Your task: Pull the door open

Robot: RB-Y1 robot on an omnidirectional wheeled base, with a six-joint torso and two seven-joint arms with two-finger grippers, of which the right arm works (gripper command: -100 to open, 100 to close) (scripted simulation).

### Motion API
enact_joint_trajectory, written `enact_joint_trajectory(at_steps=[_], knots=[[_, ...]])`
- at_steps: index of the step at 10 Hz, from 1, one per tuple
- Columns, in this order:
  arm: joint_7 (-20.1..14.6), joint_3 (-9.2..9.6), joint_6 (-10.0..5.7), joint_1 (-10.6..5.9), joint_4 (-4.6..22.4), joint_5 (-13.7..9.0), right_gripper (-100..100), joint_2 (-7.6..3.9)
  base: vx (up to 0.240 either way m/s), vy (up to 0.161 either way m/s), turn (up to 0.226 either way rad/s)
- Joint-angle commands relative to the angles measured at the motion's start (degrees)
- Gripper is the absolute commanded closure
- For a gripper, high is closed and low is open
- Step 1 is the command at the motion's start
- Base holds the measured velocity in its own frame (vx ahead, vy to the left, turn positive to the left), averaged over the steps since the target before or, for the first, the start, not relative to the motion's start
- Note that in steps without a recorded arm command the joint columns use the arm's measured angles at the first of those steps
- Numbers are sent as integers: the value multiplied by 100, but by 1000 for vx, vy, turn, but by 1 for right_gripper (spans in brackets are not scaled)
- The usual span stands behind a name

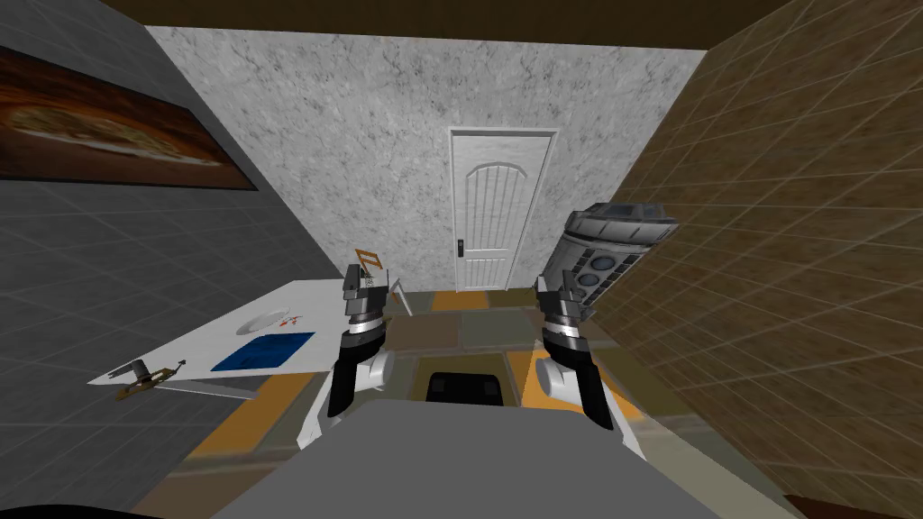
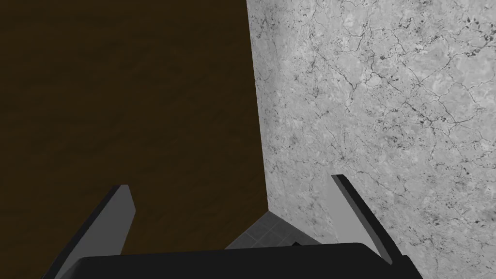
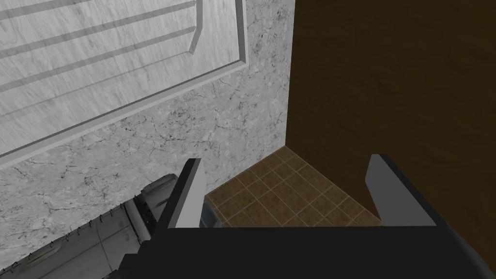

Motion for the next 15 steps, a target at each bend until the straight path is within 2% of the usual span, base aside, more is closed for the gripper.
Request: enact_joint_trajectory(at_steps=[1,3,6,10,15], knots=[[-122,24,11,-67,142,-158,-100,-77,104,24,60],[-260,51,23,-142,302,-336,-100,-154,192,32,53],[-556,109,49,-305,647,-719,-100,-300,192,58,58],[-863,170,76,-473,1003,-1115,-100,-433,137,42,53],[-1360,268,120,-744,1580,-1756,-100,-625,129,41,66]])
